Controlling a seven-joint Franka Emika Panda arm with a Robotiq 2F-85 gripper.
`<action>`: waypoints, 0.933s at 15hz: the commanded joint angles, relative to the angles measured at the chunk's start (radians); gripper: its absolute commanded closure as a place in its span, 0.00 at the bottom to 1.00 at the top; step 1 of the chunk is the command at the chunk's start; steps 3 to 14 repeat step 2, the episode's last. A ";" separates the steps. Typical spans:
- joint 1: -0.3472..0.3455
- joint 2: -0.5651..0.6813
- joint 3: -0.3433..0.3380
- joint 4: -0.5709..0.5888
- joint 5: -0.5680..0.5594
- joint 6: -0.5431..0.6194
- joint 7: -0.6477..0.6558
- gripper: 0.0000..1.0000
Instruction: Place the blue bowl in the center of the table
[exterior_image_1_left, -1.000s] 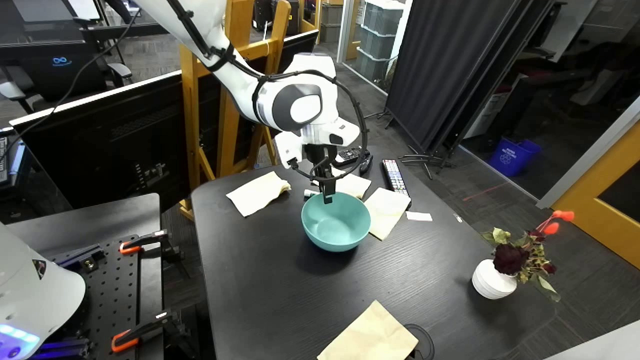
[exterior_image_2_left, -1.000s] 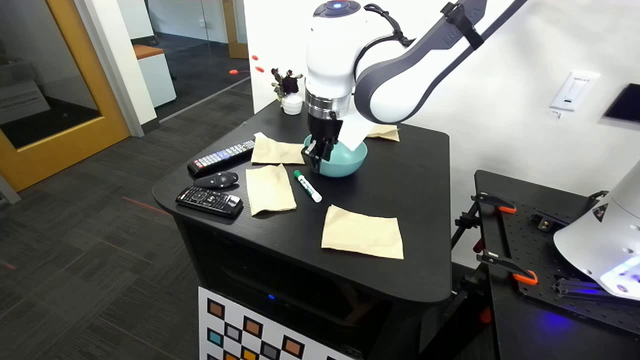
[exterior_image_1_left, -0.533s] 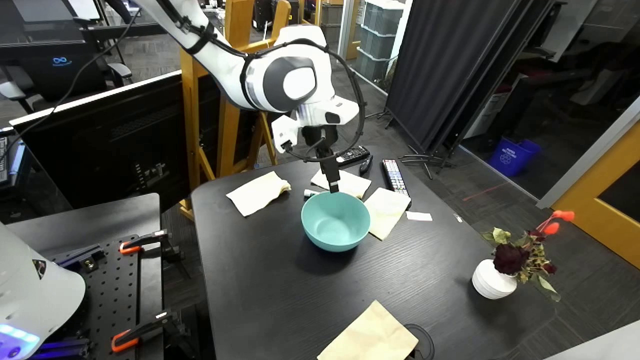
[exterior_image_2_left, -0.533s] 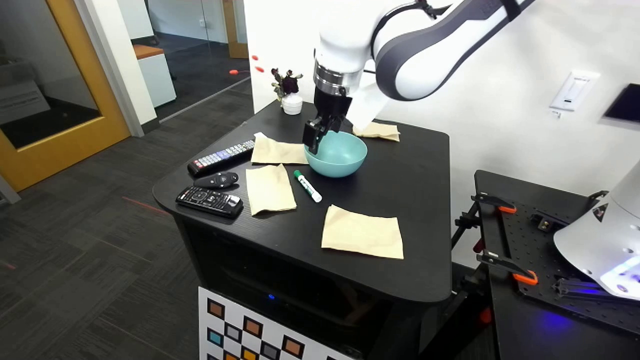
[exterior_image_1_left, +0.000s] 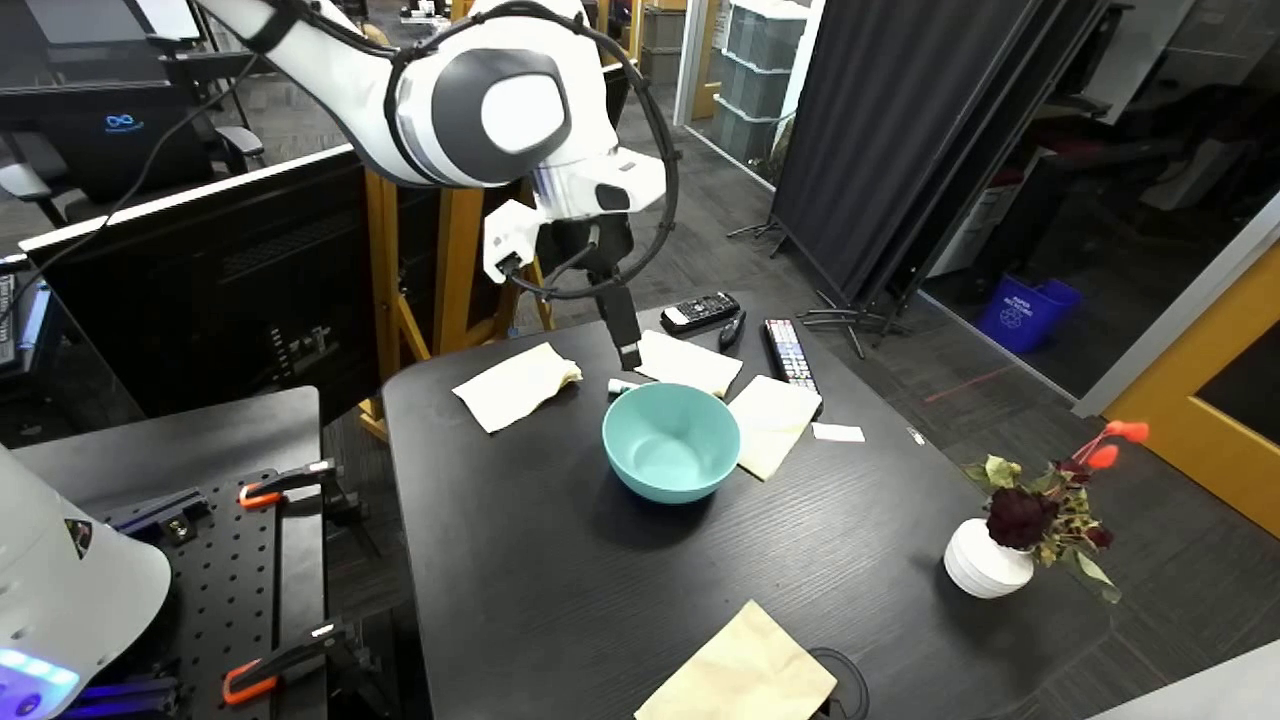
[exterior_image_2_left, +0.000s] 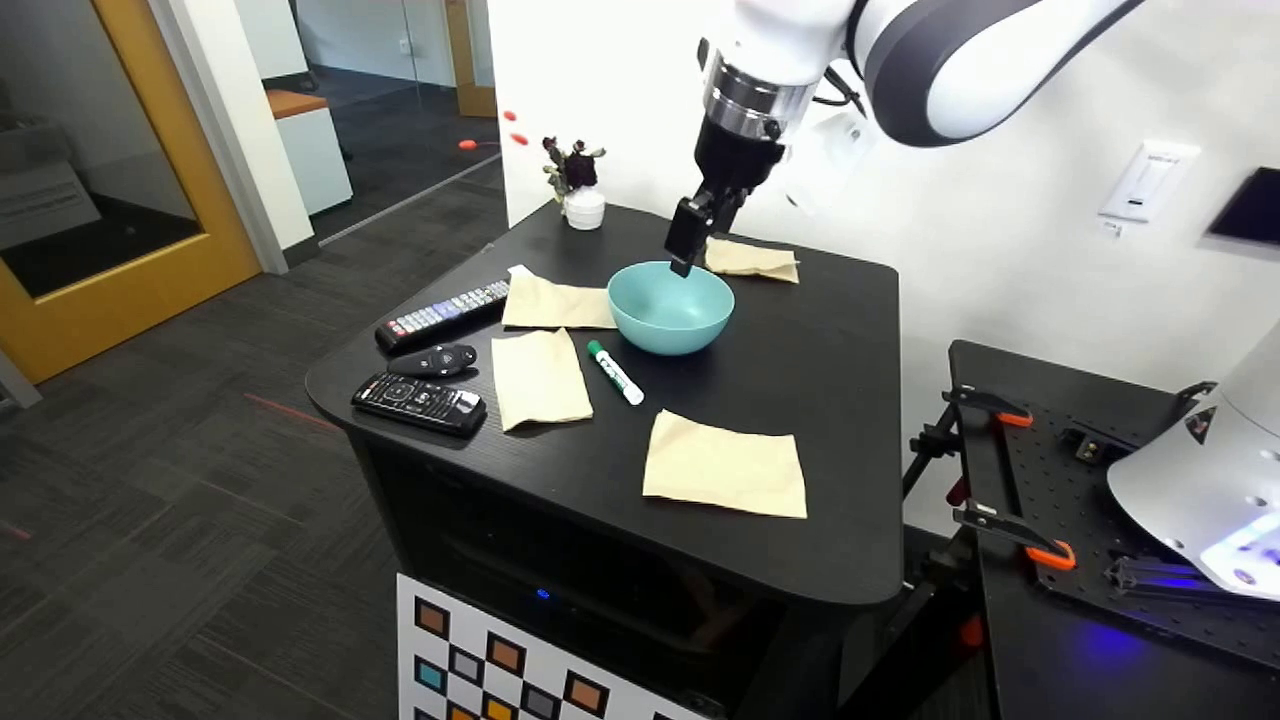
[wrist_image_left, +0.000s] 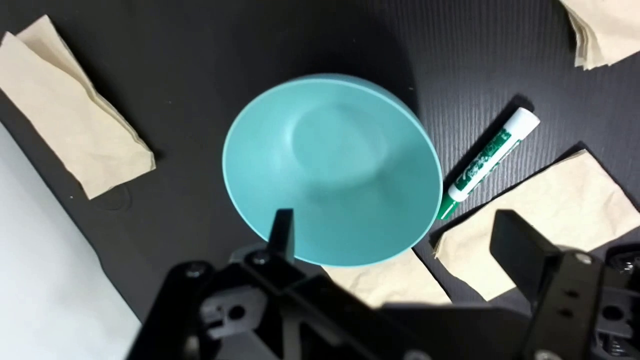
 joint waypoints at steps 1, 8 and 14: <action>-0.065 -0.019 0.062 -0.014 -0.003 -0.003 -0.002 0.00; -0.070 -0.031 0.065 -0.025 -0.002 -0.003 -0.003 0.00; -0.070 -0.031 0.065 -0.025 -0.002 -0.003 -0.003 0.00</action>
